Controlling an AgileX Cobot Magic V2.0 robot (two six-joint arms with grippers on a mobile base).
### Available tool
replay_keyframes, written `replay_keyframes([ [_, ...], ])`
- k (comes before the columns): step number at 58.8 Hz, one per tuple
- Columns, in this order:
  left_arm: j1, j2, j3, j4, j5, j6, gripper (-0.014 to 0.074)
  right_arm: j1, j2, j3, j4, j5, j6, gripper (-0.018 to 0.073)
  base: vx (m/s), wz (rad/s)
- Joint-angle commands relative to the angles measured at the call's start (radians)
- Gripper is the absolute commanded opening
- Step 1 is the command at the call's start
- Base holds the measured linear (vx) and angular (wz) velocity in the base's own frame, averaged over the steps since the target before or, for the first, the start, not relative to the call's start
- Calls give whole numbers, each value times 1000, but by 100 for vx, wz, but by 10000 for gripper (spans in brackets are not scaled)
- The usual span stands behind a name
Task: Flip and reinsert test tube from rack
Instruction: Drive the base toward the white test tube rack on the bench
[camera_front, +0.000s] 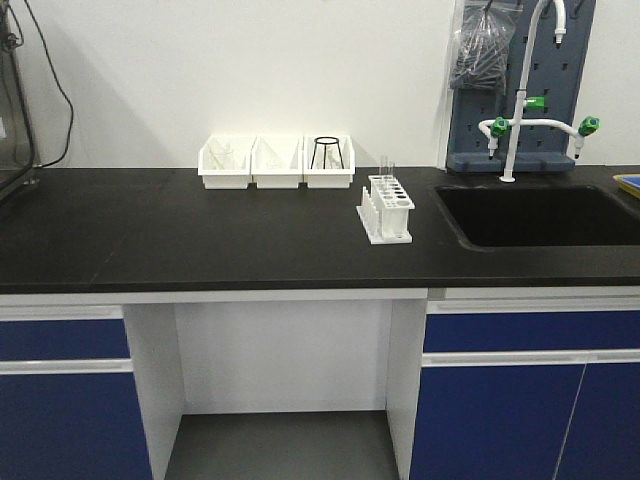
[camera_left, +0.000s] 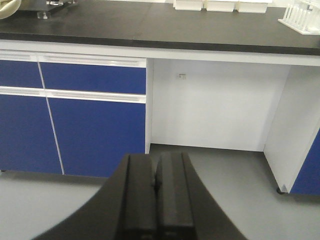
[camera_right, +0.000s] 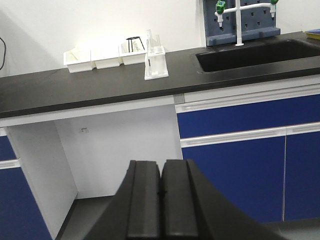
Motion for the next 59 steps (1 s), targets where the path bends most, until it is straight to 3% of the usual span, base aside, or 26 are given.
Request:
replay_keyframes([
  [1, -5, -13, 1, -4, -87, 0, -6, 1, -7, 0, -12, -88, -3, -8, 31, -6],
  [59, -5, -13, 1, -4, -87, 0, -6, 1, -7, 0, -12, -88, -3, -8, 47, 2],
])
